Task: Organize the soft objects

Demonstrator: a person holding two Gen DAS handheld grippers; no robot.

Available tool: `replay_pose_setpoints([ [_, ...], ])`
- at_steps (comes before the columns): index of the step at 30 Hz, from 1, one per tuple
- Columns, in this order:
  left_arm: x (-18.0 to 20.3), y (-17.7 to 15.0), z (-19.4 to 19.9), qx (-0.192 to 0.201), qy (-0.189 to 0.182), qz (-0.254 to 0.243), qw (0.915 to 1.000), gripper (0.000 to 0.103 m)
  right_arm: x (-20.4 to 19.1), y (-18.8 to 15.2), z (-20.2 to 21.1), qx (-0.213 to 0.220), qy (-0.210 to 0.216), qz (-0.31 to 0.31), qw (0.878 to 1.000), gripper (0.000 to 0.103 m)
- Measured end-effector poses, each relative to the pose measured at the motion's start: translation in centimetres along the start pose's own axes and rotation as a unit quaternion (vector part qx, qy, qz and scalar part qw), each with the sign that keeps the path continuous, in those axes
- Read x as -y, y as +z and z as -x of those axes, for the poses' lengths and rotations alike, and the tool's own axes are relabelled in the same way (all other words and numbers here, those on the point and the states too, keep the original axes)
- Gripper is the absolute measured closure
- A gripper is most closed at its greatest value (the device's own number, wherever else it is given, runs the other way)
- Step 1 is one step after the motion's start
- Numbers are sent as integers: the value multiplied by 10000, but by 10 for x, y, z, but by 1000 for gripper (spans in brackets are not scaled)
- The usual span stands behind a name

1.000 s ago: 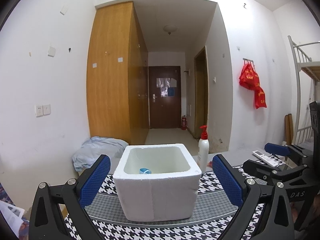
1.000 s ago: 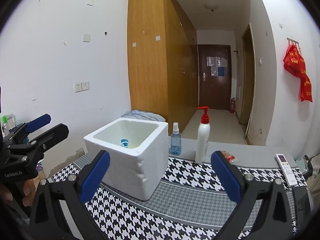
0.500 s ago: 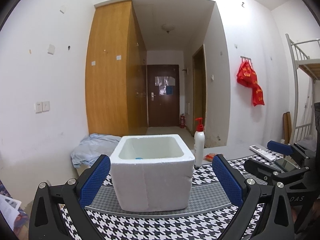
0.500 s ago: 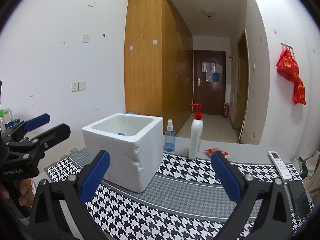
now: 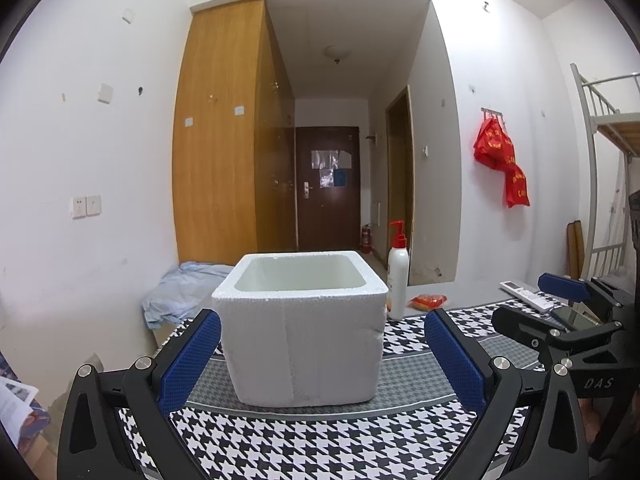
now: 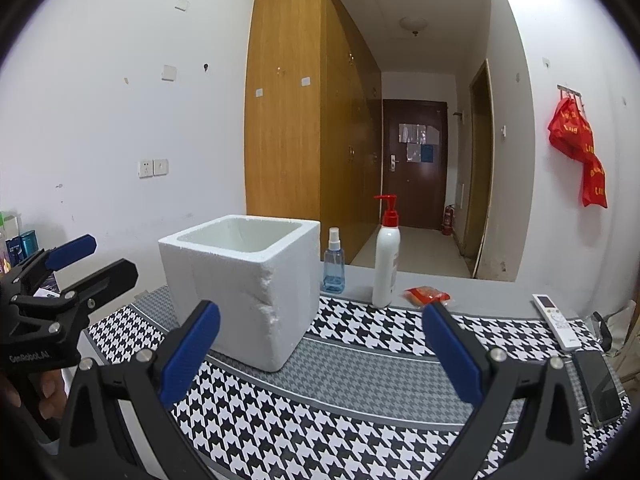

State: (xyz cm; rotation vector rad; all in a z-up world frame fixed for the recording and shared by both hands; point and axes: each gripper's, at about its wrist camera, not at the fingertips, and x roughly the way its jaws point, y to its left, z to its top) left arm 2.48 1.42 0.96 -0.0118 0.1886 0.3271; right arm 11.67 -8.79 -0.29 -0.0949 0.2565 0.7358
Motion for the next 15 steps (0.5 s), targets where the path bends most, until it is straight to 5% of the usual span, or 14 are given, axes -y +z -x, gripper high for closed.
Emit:
replay_pose_setpoints([
  [15,0,-5,-2,-103,-109,13,9999,1,-1,-4,-4,-92,0,51,9999,1],
])
